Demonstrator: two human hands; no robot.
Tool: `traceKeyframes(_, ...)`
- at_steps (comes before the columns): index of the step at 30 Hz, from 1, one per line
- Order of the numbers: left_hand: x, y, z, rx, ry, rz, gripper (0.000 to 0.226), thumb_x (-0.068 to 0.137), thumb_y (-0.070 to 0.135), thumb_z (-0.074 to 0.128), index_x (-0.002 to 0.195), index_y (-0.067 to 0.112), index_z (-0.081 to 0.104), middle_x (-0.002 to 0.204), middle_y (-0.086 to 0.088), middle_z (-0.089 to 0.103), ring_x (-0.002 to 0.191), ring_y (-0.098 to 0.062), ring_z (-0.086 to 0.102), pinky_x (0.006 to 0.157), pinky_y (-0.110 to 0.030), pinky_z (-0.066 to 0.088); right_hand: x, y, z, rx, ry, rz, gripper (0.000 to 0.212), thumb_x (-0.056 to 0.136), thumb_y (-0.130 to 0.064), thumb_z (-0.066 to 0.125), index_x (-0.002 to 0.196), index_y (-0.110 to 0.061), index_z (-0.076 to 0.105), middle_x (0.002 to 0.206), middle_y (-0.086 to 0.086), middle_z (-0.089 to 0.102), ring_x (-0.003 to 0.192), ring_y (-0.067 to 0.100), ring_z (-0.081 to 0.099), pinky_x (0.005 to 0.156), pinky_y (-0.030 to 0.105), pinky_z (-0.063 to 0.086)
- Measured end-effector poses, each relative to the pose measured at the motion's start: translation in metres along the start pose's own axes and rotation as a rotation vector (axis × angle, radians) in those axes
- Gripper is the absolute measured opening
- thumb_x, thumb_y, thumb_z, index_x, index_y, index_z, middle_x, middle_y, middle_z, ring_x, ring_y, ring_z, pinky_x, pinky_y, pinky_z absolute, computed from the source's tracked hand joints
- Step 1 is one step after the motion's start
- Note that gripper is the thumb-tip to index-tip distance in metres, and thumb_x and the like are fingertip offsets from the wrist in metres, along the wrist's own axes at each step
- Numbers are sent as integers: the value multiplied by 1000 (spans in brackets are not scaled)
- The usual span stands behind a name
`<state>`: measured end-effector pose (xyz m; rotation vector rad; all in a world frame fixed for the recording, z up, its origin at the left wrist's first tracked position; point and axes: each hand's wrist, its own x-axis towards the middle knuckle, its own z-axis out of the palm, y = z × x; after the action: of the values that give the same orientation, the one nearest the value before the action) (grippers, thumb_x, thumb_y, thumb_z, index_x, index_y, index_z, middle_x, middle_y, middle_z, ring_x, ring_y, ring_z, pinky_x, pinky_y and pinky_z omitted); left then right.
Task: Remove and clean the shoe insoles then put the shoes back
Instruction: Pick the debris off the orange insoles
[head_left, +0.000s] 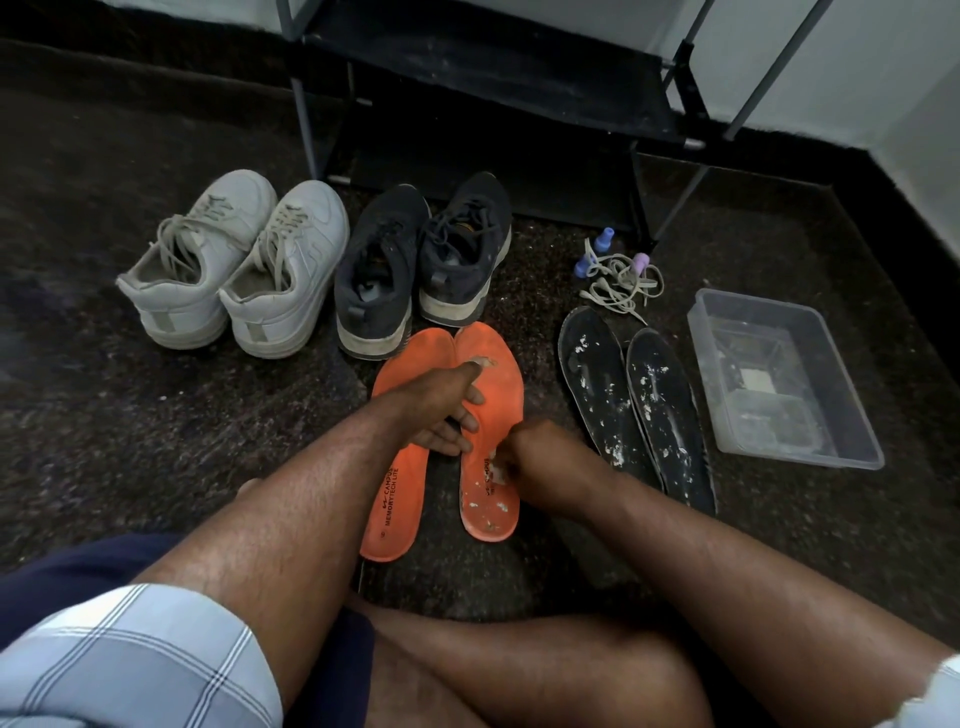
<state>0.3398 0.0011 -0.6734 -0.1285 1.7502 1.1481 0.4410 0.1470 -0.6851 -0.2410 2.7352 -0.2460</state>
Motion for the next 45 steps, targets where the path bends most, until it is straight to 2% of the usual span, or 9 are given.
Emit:
traceKeyframes(7, 0, -2, 0, 0, -2, 10, 63, 98, 66, 33, 125, 15, 59, 109, -14, 67, 93, -34, 72, 90, -45, 57, 5, 8, -6, 25, 104, 54, 20, 91, -27, 54, 88, -13, 68, 96, 7, 63, 82, 24, 63, 73, 33, 51)
traceKeyframes(12, 0, -1, 0, -7, -3, 2, 63, 98, 66, 33, 124, 14, 59, 107, -14, 67, 93, -34, 72, 89, -44, 58, -9, -2, -1, 12, -73, 13, 13, 87, -30, 63, 86, -18, 68, 90, 1, 67, 80, 19, 62, 70, 26, 48)
traceKeyframes(17, 0, -1, 0, -4, 2, 5, 63, 99, 65, 33, 124, 14, 59, 108, -14, 67, 94, -34, 72, 91, -45, 57, 2, 4, -4, 66, 101, 76, 18, 90, -23, 56, 92, -13, 70, 99, 7, 63, 86, 24, 63, 77, 35, 52)
traceKeyframes(22, 1, -1, 0, -11, -6, -2, 63, 99, 65, 32, 125, 14, 58, 110, -15, 66, 96, -35, 71, 92, -46, 56, -3, -4, 6, 40, 20, 1, 17, 91, -26, 55, 90, -15, 69, 97, 6, 59, 82, 25, 62, 74, 38, 53)
traceKeyframes(27, 0, 0, 0, -14, -3, -5, 62, 100, 63, 32, 126, 13, 58, 112, -16, 66, 98, -36, 70, 93, -46, 55, 7, -2, -2, 35, 127, 50, 16, 92, -25, 55, 98, -15, 66, 101, 7, 59, 86, 26, 61, 73, 34, 50)
traceKeyframes(31, -1, 0, 1, -15, 2, -7, 62, 100, 63, 32, 126, 13, 58, 111, -15, 66, 99, -36, 69, 94, -46, 55, -5, -18, 6, 31, -33, -58, 16, 89, -22, 57, 98, -21, 70, 102, 3, 57, 85, 24, 62, 78, 37, 53)
traceKeyframes(36, -1, 0, 0, -1, -14, -8, 62, 100, 63, 30, 127, 14, 57, 118, -17, 64, 97, -35, 70, 93, -45, 55, 10, -5, 0, 3, 94, 36, 18, 92, -25, 55, 100, -17, 69, 103, 5, 57, 87, 25, 62, 78, 37, 54)
traceKeyframes(41, 1, 0, 0, -11, -12, -10, 62, 100, 62, 32, 126, 13, 58, 113, -16, 65, 98, -36, 69, 94, -46, 55, -2, -25, 9, -12, -34, -86, 20, 90, -18, 56, 104, -13, 69, 106, 5, 56, 87, 25, 62, 78, 35, 53)
traceKeyframes(45, 0, 0, -1, -2, -21, -10, 63, 100, 63, 31, 129, 14, 57, 119, -17, 64, 98, -35, 69, 93, -45, 55, 9, -16, 1, -13, 79, -13, 23, 94, -23, 55, 111, -14, 68, 108, 5, 56, 90, 26, 63, 76, 32, 49)
